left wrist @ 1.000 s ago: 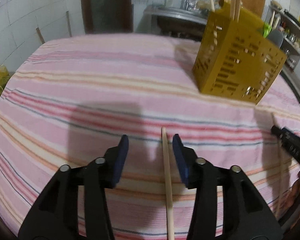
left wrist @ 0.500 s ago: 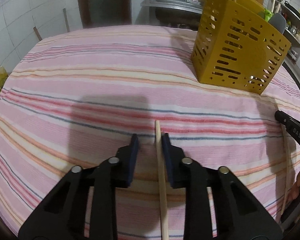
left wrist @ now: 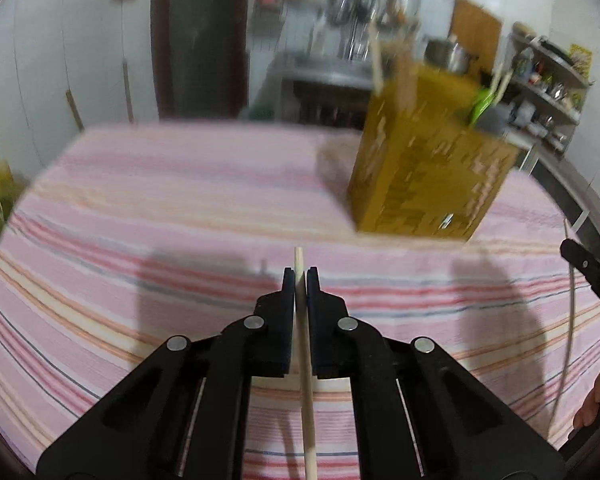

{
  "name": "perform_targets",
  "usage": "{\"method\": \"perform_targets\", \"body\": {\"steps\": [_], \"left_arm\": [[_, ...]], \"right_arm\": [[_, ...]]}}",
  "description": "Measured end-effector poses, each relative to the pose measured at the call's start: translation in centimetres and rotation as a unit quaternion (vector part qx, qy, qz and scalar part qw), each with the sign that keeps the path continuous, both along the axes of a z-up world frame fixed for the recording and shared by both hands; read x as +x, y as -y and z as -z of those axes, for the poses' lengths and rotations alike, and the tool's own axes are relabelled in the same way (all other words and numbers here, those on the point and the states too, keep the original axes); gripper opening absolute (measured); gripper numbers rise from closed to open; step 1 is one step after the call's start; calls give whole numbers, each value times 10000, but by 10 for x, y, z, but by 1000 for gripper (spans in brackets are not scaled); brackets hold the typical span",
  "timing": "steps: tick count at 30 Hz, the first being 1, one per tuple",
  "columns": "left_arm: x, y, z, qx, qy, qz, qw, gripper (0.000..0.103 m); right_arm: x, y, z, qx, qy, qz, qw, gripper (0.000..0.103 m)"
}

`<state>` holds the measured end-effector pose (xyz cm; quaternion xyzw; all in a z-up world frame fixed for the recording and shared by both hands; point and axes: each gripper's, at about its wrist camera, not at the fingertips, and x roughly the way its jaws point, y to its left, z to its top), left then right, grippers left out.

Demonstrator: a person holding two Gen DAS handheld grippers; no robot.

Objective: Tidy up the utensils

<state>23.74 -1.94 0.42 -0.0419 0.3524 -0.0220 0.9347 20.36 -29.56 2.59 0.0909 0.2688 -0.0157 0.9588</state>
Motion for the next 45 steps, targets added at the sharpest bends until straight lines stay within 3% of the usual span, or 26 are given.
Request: {"method": "perform_targets", "body": {"steps": [6,10,13,16,18,24,26,28,29,39,45], "left_arm": [[-40,3,-46,62,987,32,9951,5],[-61,3,-62,93,1405,25,9900,5],[-71,5,-66,184,1474,64,9889,5],[-62,0,-58,48,1139,74,9935,5],[-46,-7,-48,-165,708,122,9973,5],[-7,-16,-7,-357,-94,54,9993,6],[1,-16,5,-294,-224,20,9993,17],[7,-11,17,-118,-324,11,9994,41],[10,-9,23,-18,-367,22,9993,43],[29,8,64,575,-844,214,9945,43],[34,20,66,699,-849,342,9933,18]], "right_arm": [[-34,-2,-18,-27,648,11,9979,6],[-47,-7,-22,-164,868,23,9961,6],[-57,-12,-21,-280,941,-20,9952,6],[-58,-11,-20,-284,902,-25,9955,6],[-56,-10,-20,-278,878,-21,9958,6],[-33,-1,-12,-216,599,-5,9980,6],[-24,0,-9,-196,560,26,9982,6],[-13,-2,-2,-176,509,48,9985,6],[-11,-3,1,-186,495,48,9986,6],[1,-1,25,-67,322,46,9994,6],[3,-4,31,-102,292,6,9995,6]]}}
